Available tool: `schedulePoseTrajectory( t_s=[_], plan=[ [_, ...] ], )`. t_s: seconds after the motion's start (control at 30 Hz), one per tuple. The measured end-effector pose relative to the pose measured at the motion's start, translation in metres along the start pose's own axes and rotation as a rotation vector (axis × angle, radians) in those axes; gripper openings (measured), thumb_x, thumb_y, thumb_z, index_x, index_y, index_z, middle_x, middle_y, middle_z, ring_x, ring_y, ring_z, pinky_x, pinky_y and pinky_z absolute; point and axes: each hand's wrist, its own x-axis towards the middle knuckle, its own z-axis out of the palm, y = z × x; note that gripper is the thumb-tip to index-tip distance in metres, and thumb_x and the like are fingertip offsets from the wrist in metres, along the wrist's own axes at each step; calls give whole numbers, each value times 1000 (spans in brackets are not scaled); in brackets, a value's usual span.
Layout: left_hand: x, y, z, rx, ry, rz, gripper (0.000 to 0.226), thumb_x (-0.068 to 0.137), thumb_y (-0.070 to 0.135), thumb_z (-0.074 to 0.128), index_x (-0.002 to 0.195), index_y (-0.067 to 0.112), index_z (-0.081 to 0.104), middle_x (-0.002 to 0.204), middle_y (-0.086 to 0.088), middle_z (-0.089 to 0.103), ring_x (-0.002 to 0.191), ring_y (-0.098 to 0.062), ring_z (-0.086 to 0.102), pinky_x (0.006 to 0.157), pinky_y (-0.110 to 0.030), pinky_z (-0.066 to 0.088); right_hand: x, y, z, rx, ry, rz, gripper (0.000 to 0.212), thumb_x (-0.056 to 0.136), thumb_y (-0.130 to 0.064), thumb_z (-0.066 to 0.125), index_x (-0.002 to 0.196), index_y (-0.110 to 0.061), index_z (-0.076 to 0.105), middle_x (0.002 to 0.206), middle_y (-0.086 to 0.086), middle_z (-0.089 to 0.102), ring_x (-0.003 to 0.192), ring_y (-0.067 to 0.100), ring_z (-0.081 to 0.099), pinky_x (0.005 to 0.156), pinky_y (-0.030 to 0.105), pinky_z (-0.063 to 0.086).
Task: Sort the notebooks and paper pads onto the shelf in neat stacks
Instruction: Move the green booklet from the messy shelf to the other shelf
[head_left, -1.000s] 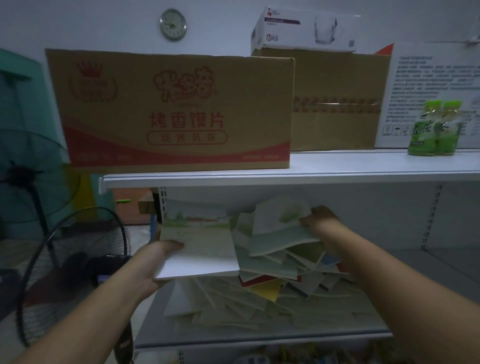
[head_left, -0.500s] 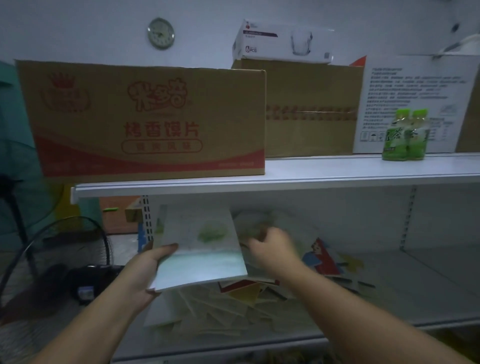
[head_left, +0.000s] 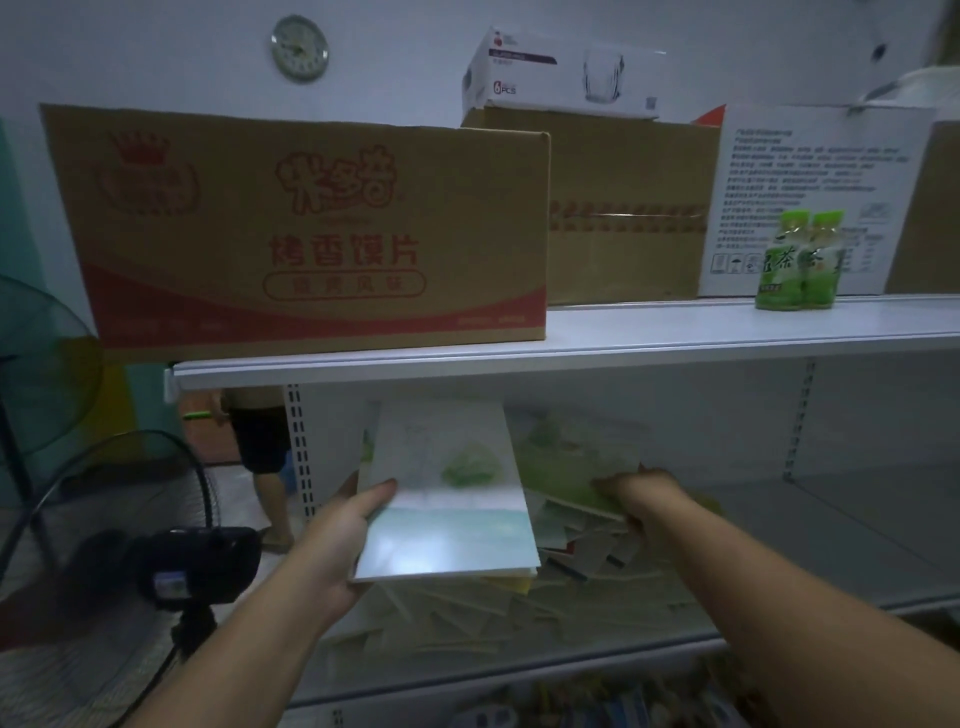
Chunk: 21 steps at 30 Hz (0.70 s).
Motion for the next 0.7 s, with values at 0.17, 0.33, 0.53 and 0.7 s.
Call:
schedulePoseTrajectory(
  t_s=[0.17,0.33,0.53,0.7],
  plan=[
    [-8,-9,6,51,-10,17,12,94,20,55,91,9,60,75,-13,66,63,-27,63,50,-31,49,-24,9,-43,171,-12,-16,18,97,-13,46,114,-11,47,106,12,58,76,25,62,51,32,55],
    [-30,-14,50,139,-71,149,11,97,15,49,96,18,60,93,-13,67,80,-33,65,68,-38,51,-50,25,-99,507,-6,-83,20,97,-4,46,116,-7,51,91,11,59,69,24,57,36,20,45],
    [-55,-52,180,174,-177,205,28,95,21,53,123,15,53,100,-4,67,89,-25,64,80,-38,51,-63,70,-149,472,-155,-1,19,92,1,45,105,-1,60,83,15,65,69,26,60,50,25,48],
    [-95,-112,302,76,-347,65,20,94,26,55,114,23,54,101,6,64,87,-6,60,72,-30,50,-66,133,-238,424,-106,18,14,96,-3,46,100,-4,60,91,14,67,75,25,61,55,24,46]
  ],
)
